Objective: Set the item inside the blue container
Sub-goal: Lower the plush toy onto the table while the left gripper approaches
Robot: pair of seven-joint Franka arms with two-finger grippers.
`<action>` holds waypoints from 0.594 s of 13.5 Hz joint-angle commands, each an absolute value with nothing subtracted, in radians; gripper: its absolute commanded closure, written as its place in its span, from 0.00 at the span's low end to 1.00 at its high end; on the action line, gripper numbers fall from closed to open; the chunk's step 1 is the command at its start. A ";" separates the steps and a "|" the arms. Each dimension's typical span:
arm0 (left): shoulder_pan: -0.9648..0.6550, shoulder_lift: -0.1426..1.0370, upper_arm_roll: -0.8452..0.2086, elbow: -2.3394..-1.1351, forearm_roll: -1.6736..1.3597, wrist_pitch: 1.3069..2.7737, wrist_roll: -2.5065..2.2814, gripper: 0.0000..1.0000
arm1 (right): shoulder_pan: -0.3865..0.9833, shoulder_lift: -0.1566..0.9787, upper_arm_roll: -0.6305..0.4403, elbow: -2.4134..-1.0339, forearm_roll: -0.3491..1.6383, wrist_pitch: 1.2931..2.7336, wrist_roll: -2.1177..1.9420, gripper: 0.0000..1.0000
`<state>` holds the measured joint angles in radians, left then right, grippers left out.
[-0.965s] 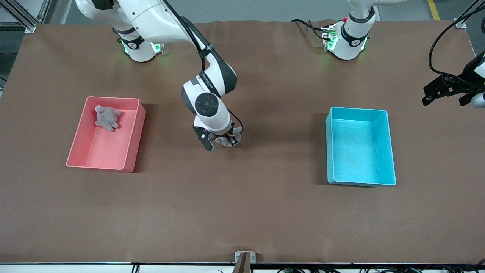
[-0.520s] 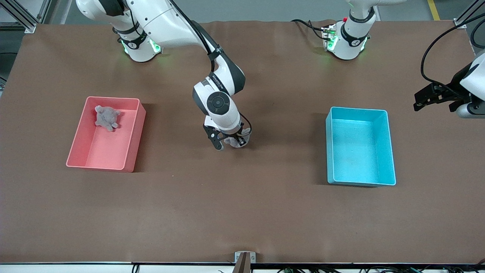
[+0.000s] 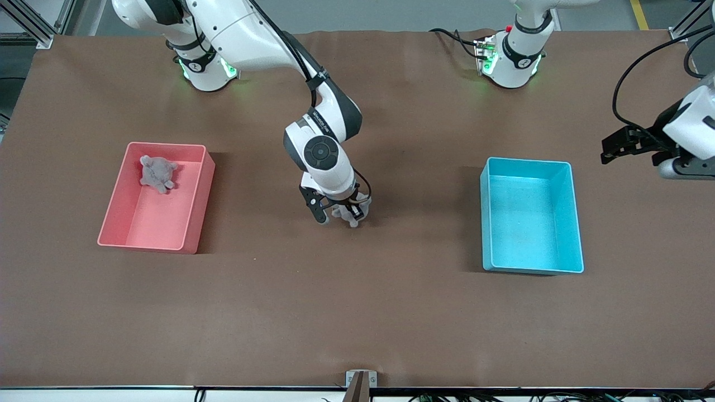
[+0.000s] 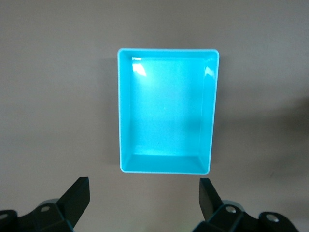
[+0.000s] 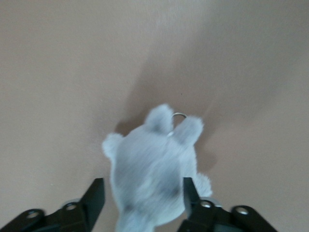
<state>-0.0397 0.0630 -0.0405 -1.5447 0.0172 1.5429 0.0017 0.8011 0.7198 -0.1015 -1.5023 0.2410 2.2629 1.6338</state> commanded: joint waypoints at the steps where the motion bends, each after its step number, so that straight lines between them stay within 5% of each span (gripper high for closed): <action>1: -0.046 0.095 -0.051 -1.526 0.006 1.516 0.006 0.00 | 0.755 0.704 -0.098 -1.445 0.232 2.125 1.562 0.00; 5: -0.044 0.097 -0.106 -1.543 -0.058 1.516 -0.001 0.00 | 0.661 0.565 -0.100 -1.518 0.230 1.962 1.364 0.00; 8: -0.049 0.138 -0.161 -1.546 -0.147 1.543 -0.088 0.00 | 0.579 0.396 -0.101 -1.737 0.221 1.973 1.131 0.00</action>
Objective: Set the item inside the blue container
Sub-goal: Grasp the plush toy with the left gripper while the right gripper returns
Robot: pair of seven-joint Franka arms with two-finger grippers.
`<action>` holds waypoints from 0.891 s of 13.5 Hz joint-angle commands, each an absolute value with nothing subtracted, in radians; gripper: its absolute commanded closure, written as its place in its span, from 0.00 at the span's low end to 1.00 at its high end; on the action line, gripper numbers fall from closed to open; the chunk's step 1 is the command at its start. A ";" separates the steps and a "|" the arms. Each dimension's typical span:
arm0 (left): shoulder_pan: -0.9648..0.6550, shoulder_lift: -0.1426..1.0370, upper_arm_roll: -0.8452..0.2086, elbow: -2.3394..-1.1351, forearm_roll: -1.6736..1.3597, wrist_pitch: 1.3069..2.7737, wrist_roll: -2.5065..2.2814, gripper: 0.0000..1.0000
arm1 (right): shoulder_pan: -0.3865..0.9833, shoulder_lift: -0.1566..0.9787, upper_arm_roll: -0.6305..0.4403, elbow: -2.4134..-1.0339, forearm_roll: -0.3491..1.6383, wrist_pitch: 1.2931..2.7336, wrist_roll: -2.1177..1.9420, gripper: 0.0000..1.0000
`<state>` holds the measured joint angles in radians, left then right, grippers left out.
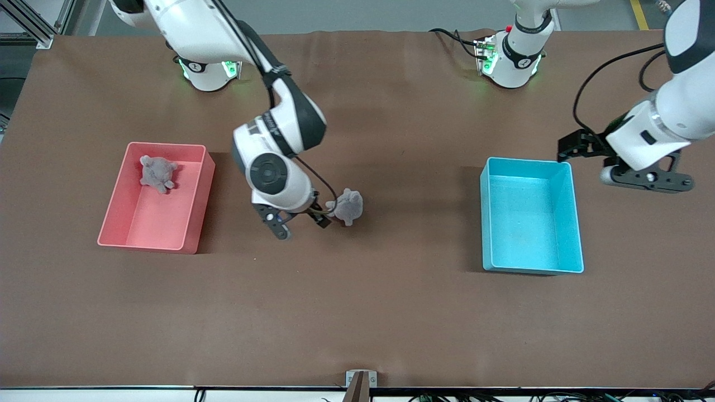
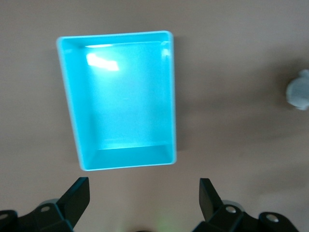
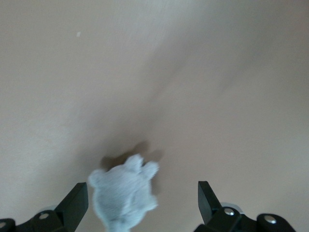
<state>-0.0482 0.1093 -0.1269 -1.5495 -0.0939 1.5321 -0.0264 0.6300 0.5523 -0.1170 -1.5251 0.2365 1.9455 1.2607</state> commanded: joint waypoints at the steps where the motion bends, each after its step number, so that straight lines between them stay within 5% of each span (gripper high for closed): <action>1: -0.066 0.159 -0.191 -1.546 -0.155 1.569 -0.171 0.00 | 0.552 0.350 -0.103 -1.799 0.181 1.974 1.055 0.00; 12: -0.514 0.520 -0.226 -1.534 -0.134 2.135 -0.738 0.00 | 0.195 0.100 -0.101 -2.103 0.045 1.980 0.375 0.00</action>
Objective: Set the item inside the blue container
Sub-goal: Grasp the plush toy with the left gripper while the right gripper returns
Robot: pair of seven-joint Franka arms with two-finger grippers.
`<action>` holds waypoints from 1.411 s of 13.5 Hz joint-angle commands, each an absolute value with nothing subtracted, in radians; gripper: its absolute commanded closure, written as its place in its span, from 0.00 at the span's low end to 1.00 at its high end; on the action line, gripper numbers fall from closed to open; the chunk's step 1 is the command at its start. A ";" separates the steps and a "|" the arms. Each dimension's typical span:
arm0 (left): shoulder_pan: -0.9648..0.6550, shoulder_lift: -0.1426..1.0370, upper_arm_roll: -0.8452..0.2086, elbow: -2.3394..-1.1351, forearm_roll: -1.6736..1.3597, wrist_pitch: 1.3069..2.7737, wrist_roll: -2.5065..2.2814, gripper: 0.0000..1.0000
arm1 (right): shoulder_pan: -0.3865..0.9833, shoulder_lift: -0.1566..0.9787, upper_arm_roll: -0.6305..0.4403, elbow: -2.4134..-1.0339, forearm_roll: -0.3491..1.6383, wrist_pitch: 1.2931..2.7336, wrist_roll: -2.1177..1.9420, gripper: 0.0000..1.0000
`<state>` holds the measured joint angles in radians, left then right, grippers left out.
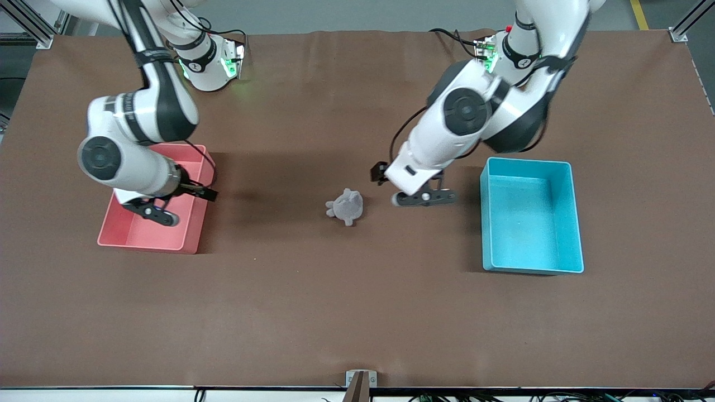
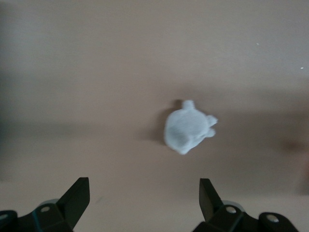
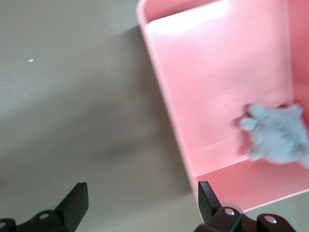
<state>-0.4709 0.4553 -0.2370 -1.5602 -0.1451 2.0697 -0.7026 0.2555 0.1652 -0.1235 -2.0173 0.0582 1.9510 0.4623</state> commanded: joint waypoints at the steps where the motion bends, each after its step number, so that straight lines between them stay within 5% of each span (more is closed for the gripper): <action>1: -0.532 0.549 -0.227 -1.532 -0.126 2.181 -0.755 0.00 | 0.158 0.089 -0.101 -2.123 0.044 1.999 0.321 0.00; 12: -0.592 0.773 -0.225 -1.462 -0.064 2.336 -0.773 0.00 | 0.012 0.067 -0.101 -2.433 -0.018 2.379 0.158 0.00; 19: -0.609 0.851 -0.229 -1.460 -0.069 2.436 -0.775 0.00 | -0.078 0.110 -0.101 -2.456 -0.020 2.450 0.017 0.00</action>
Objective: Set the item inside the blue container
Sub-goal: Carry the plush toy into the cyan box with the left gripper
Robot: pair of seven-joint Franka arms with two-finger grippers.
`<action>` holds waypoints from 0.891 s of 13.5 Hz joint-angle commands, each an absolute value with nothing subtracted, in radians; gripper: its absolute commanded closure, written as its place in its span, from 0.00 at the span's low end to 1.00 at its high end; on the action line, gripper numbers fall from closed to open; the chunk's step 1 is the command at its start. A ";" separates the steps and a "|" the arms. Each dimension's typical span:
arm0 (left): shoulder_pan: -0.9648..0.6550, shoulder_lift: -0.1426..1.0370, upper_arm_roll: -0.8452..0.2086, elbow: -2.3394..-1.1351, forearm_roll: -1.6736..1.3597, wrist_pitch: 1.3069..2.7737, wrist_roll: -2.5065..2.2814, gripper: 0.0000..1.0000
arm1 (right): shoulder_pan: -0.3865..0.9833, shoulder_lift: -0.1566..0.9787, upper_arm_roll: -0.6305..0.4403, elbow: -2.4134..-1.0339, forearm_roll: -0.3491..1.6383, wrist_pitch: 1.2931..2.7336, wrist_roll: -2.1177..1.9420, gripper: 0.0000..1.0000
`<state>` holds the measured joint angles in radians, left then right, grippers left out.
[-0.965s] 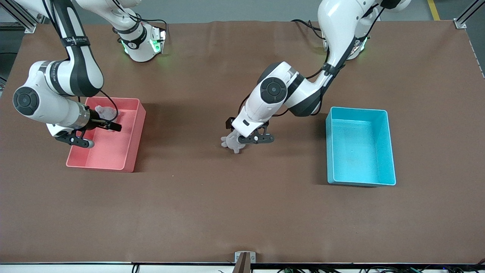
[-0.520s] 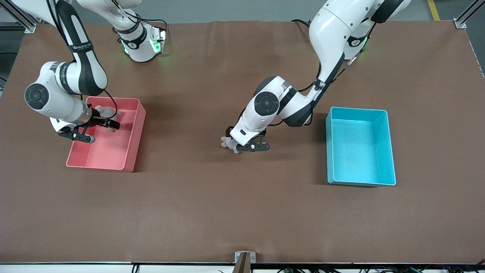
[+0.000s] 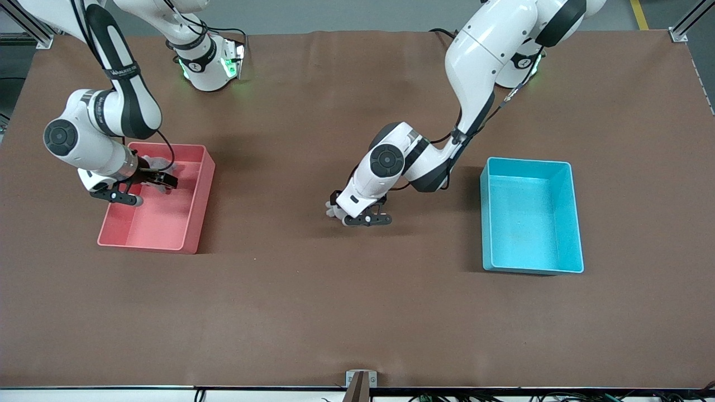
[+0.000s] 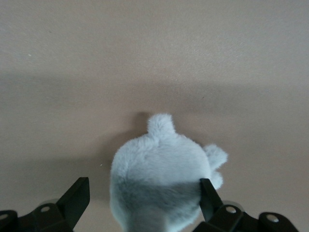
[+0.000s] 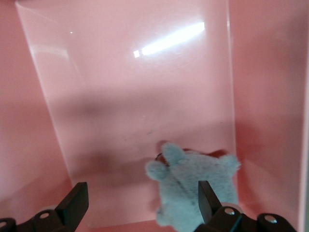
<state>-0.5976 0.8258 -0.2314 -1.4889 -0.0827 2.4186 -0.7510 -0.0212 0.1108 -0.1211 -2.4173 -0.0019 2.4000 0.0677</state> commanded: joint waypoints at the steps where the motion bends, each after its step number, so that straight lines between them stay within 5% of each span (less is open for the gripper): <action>1: -0.609 0.853 -0.229 -1.460 -0.069 2.439 -0.775 0.00 | -0.092 0.117 -0.101 -2.462 -0.020 2.463 0.000 0.00; 4: -0.609 0.853 -0.227 -1.460 -0.069 2.441 -0.772 0.09 | -0.103 0.129 -0.100 -2.471 -0.020 2.470 -0.009 0.00; 8: -0.614 0.850 -0.227 -1.460 -0.068 2.439 -0.772 0.58 | -0.095 0.159 -0.101 -2.479 -0.020 2.468 -0.017 0.00; 12: -0.612 0.836 -0.227 -1.460 -0.069 2.439 -0.773 0.77 | -0.095 0.176 -0.101 -2.479 -0.021 2.464 -0.029 0.00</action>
<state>-0.6041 0.8401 -0.2336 -1.4664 -0.0827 2.4375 -0.7510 -0.0842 0.1758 -0.1103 -2.4601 -0.0030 2.4518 -0.0154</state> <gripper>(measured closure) 0.608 0.000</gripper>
